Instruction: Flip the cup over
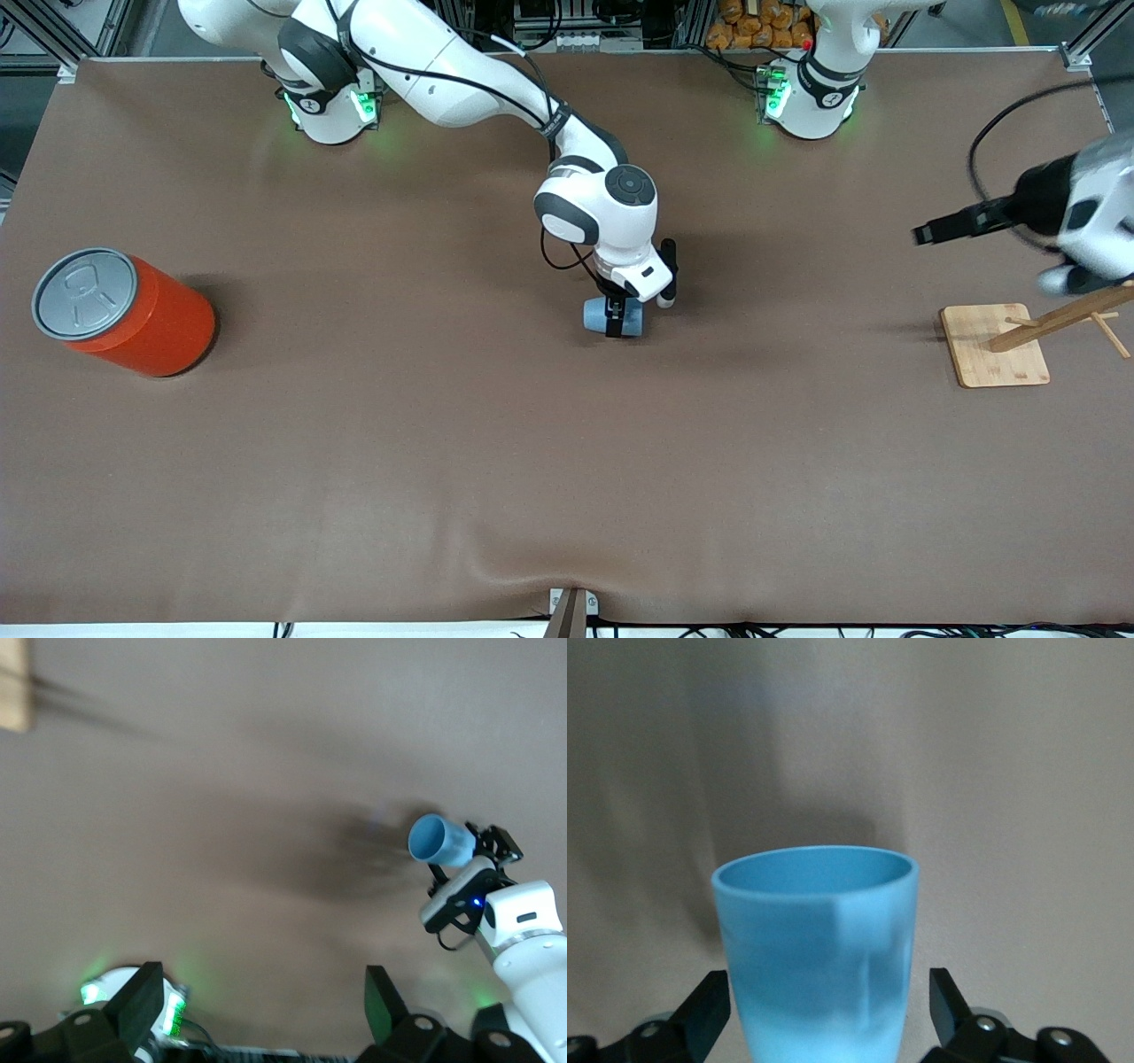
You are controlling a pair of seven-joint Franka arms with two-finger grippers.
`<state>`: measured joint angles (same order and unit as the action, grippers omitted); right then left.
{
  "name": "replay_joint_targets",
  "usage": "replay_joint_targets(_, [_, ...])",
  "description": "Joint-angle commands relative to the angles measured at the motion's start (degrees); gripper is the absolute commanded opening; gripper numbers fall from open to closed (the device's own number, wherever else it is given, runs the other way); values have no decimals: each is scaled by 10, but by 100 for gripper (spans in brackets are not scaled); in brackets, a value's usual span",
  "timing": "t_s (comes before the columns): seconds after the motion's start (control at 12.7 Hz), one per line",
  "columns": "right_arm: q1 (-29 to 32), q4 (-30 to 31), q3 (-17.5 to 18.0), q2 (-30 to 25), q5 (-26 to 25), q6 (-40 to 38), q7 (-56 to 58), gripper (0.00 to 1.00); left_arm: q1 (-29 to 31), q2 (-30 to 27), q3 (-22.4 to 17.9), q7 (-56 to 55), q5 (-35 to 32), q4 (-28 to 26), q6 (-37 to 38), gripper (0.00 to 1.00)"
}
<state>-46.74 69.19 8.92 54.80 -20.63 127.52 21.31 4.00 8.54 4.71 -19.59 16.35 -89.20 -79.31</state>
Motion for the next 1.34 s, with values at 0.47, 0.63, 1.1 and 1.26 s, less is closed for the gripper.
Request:
replay_joint_targets(0.47, [-2,-14,1,-6,-13,-11,-9,100,-5,120,5,-6,138,3,-9,100])
replay_joint_targets(0.63, [-1,-1,1,-14,-13,-11,-10,100,-10,140,5,-4,175,3,-15,100])
replay_joint_targets(1.1, [27,10,14,-71,-1,-49,-5,100,-53,191,5,18,171,4,-67,100])
replay_joint_targets(1.26, [43,7,16,-96,22,-63,-9,100,-59,209,5,56,172,7,-76,100])
